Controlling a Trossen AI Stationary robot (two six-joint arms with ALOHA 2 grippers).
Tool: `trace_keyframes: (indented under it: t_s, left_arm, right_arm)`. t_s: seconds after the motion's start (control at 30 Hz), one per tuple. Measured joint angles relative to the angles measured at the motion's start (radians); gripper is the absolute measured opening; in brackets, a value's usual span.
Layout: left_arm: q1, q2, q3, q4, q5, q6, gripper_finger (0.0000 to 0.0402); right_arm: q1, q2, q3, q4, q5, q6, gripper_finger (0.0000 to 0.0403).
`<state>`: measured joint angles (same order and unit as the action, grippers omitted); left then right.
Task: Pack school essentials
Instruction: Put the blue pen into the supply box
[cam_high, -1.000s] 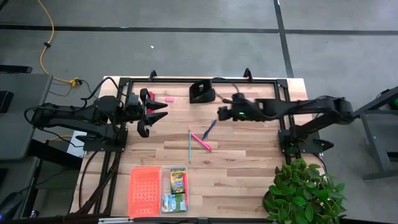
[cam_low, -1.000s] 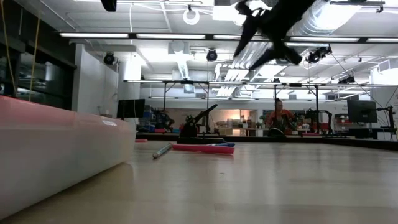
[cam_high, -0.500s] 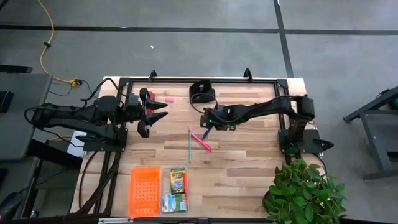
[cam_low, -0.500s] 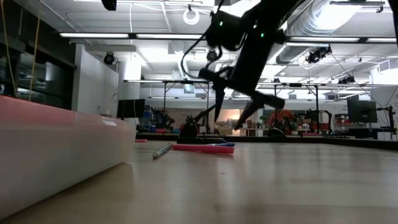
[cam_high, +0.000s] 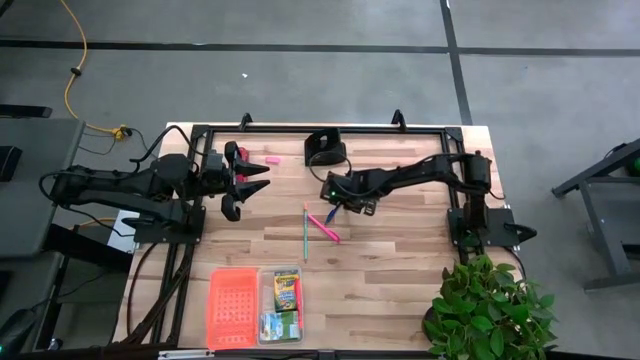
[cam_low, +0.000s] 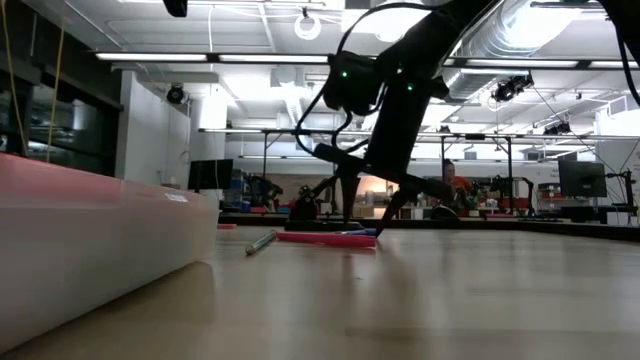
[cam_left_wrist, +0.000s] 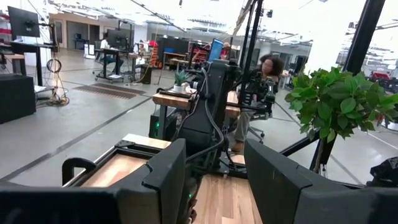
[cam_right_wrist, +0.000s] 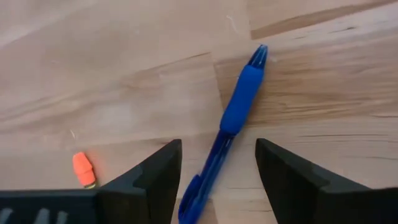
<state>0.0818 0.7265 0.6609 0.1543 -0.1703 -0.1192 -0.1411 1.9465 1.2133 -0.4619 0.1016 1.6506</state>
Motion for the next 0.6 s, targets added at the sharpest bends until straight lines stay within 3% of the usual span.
trace_keyframes:
  t_s: [0.33,0.6]
  left_arm:
    - [0.0,0.0,0.0,0.0,0.0,0.0,0.0154]
    - [0.0,0.0,0.0,0.0,0.0,0.0,0.0154]
  right_arm:
    - [-0.036,0.0,0.0,-0.039,-0.065,0.08,0.0089]
    - [-0.064,0.04,0.003,-0.051,-0.18,0.074,0.0069]
